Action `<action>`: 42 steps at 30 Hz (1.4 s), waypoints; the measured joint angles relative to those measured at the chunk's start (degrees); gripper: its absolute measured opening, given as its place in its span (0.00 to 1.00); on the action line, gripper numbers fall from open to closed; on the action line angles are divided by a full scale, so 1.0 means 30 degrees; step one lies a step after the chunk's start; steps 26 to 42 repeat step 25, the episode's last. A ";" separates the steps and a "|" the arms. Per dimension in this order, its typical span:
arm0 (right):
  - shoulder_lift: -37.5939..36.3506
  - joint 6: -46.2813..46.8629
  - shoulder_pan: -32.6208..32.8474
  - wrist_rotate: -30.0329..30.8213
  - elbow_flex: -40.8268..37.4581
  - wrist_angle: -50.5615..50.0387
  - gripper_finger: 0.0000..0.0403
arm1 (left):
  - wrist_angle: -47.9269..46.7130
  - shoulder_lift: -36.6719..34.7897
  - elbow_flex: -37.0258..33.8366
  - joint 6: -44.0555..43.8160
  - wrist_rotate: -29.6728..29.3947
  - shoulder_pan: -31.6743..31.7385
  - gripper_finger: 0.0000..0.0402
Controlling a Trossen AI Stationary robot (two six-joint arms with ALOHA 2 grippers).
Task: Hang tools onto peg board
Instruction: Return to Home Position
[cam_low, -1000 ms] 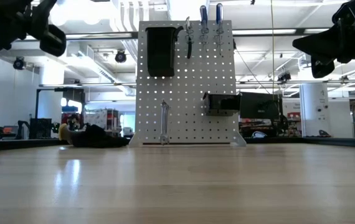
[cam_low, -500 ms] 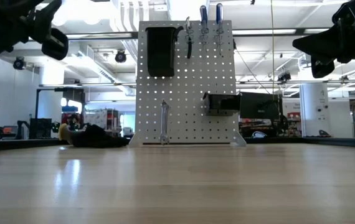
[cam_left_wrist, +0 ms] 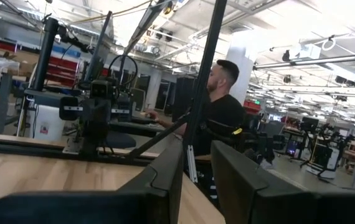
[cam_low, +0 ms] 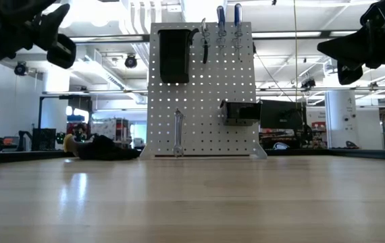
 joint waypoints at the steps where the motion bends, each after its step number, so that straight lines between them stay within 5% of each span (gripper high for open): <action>1: 0.0000 0.0000 0.0003 -0.0001 0.0000 0.0001 0.00 | -0.0007 0.0040 0.0000 0.0003 0.0000 0.0000 0.19; 42: 0.0000 0.0003 0.0003 -0.0006 -0.0003 0.0003 0.00 | -0.0007 0.1280 0.0000 0.0000 0.0000 0.0000 0.19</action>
